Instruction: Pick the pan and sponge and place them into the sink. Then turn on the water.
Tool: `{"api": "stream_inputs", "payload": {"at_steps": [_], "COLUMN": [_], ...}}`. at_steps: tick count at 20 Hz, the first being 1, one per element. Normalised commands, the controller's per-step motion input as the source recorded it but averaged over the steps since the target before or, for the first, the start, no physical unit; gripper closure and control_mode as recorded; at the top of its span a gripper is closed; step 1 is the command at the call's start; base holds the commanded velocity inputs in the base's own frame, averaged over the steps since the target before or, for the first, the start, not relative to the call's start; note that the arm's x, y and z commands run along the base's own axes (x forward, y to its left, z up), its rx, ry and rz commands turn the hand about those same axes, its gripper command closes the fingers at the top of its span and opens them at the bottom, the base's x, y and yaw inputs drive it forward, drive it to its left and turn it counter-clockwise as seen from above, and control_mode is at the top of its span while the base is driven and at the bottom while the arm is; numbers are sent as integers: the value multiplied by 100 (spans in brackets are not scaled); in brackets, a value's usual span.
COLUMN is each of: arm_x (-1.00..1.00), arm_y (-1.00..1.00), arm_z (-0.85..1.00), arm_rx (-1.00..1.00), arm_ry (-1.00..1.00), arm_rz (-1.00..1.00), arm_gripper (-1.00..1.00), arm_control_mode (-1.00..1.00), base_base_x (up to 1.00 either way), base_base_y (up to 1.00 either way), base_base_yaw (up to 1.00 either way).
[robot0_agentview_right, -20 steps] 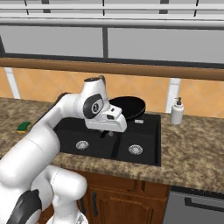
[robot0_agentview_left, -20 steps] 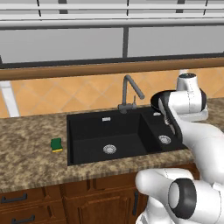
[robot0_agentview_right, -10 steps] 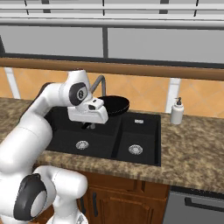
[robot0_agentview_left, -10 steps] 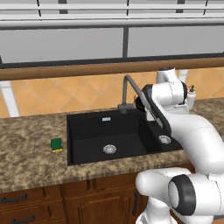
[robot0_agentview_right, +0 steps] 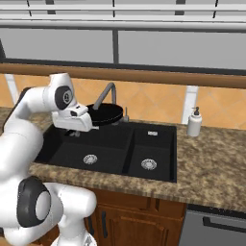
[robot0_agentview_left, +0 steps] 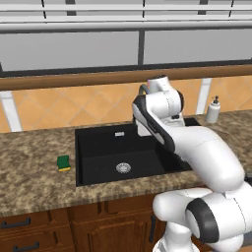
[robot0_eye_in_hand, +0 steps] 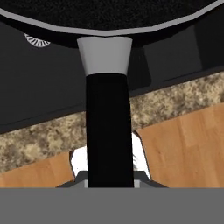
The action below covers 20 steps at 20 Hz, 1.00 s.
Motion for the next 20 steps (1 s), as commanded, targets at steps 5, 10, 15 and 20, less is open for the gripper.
{"api": "stream_inputs", "payload": {"at_steps": [5,10,15,20], "arm_x": [5,3,5,0], "arm_y": [73,70,69,53], "arm_z": [0,0,-12,-26], "arm_rx": [0,1,0,0], "arm_ry": [0,1,0,0], "arm_rz": [-20,-24,-21,-19], "arm_gripper": [100,100,100,100], "arm_control_mode": [-100,-100,-100,-100], "base_base_x": [0,0,0,0], "base_base_y": [0,0,0,0], "base_base_yaw": [0,0,0,0]}}
